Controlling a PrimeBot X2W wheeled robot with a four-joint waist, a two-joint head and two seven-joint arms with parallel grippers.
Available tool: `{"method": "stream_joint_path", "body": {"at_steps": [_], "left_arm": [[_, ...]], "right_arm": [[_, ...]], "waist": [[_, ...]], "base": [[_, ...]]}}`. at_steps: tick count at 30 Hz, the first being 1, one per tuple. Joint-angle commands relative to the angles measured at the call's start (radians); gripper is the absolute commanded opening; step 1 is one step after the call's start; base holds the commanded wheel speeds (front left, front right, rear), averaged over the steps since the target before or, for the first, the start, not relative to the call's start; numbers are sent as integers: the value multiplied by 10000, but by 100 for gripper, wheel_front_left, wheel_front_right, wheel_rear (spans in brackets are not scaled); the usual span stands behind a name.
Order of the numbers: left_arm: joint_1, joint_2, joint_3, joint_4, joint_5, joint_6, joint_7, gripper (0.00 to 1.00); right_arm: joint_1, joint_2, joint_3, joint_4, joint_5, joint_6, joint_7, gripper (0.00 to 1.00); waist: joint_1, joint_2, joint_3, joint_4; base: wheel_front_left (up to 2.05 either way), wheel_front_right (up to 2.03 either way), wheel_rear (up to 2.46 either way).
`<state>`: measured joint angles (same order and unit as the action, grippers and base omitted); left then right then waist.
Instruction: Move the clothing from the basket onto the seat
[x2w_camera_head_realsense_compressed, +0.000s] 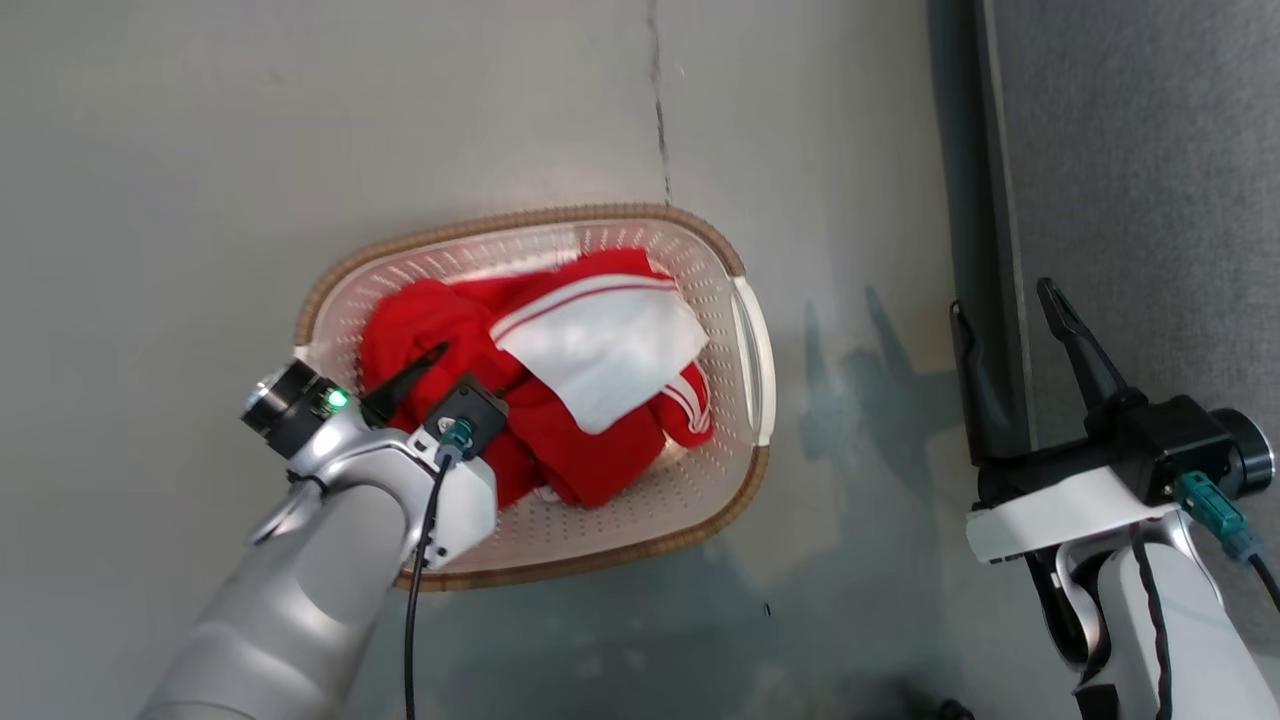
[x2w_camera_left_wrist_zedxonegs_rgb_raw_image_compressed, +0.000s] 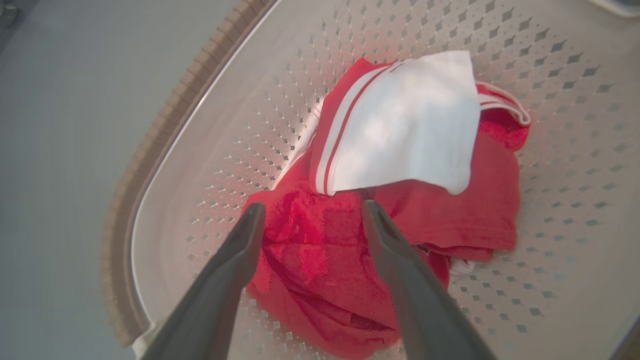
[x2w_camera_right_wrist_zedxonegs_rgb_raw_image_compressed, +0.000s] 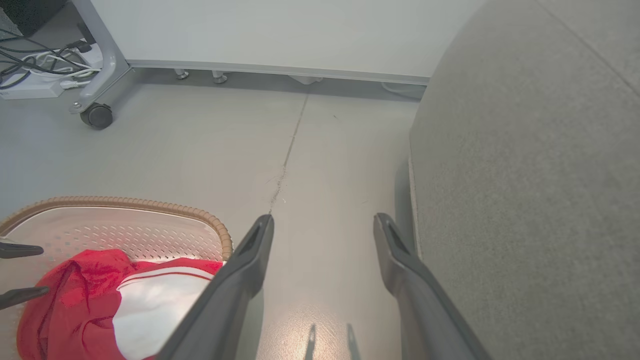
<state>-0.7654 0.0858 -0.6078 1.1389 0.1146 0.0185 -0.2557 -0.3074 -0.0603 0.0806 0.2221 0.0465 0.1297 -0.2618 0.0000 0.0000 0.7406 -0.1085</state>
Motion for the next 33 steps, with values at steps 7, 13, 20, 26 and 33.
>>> {"method": "stream_joint_path", "body": {"at_steps": [7, 13, 20, 26, 33], "left_arm": [[-1325, 279, -743, 1173, 782, 13, 705, 100], [-2010, 545, -1468, 1414, 1401, -237, 1800, 100], [-2450, 685, -1887, 1481, 1601, -680, 2833, 100], [-2715, 815, -2106, 1493, 1640, -879, 3634, 100], [-3073, 986, -2279, 1503, 1644, -967, 4152, 100]], "right_arm": [[-360, 77, 63, -224, 206, 19, -60, 100], [-504, 87, 362, -278, 152, 19, -60, 100], [-476, 86, 656, -399, 430, 19, -60, 100], [-530, 85, 805, -527, 739, 19, -60, 100], [-566, 85, 971, -607, 784, 19, -60, 100]], "waist": [[0, 0, 1490, -679], [0, 0, 2049, -928], [0, 0, 2458, -1167], [0, 0, 2713, -1352], [0, 0, 3005, -1503]], "base": [[0, 0, 0], [0, 0, 0], [0, 0, 0], [0, 0, 0], [0, 0, 0]]}}
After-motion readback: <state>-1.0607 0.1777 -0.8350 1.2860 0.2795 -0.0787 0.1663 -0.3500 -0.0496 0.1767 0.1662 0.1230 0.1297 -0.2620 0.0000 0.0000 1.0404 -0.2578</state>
